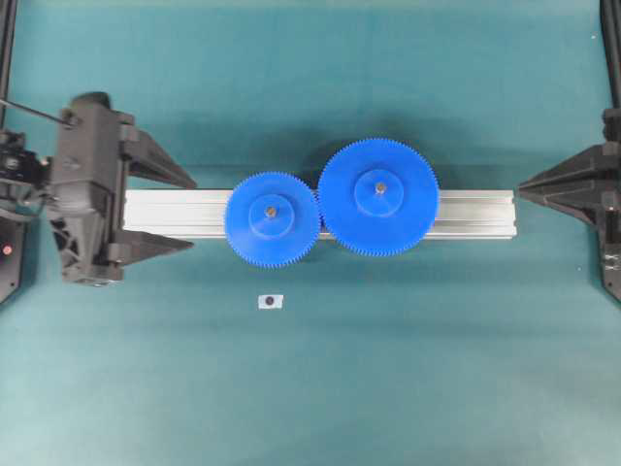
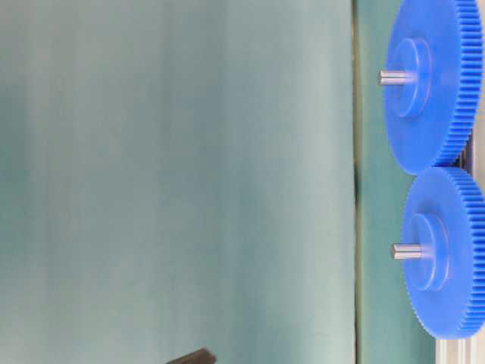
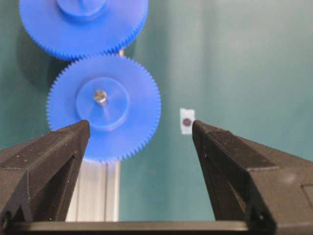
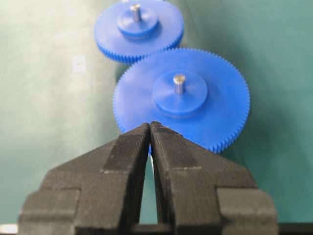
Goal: Insert the small gear onto the shaft.
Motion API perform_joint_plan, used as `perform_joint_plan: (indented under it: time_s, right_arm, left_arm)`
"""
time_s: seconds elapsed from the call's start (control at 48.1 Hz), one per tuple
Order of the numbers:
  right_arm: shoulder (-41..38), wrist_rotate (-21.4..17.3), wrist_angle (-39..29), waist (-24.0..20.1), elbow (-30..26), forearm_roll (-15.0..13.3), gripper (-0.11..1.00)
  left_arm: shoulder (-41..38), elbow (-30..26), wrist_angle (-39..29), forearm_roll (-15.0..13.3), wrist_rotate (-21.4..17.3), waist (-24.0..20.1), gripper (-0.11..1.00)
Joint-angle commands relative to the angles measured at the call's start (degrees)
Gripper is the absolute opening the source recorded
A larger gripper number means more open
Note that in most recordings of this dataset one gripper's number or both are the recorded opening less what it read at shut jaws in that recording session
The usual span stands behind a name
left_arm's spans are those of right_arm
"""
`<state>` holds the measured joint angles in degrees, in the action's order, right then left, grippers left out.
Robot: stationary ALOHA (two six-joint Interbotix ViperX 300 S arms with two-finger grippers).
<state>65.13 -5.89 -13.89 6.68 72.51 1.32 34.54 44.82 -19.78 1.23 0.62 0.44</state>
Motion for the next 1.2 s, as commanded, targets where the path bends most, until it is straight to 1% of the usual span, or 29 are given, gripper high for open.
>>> perform_joint_plan:
  time_s: [0.0,0.249,0.706,1.184]
  right_arm:
    - [0.53,-0.44,0.18,0.09,0.18,0.09,0.16]
    - [1.49,-0.44,0.18,0.00,1.93,0.09,0.17]
    - [2.29,-0.44,0.44,0.00,2.20,0.09,0.17]
    - [2.29,-0.44,0.53,0.00,2.20,0.09,0.17]
  left_arm:
    - [1.32,-0.26,0.44,0.09,0.18,0.09,0.83]
    - [3.08,1.49,0.44,0.26,2.81,0.09,0.83]
    - [6.68,4.48,0.44,0.09,3.25,0.09,0.83]
    - [7.38,5.10,-1.58,0.09,4.48,0.09,0.83]
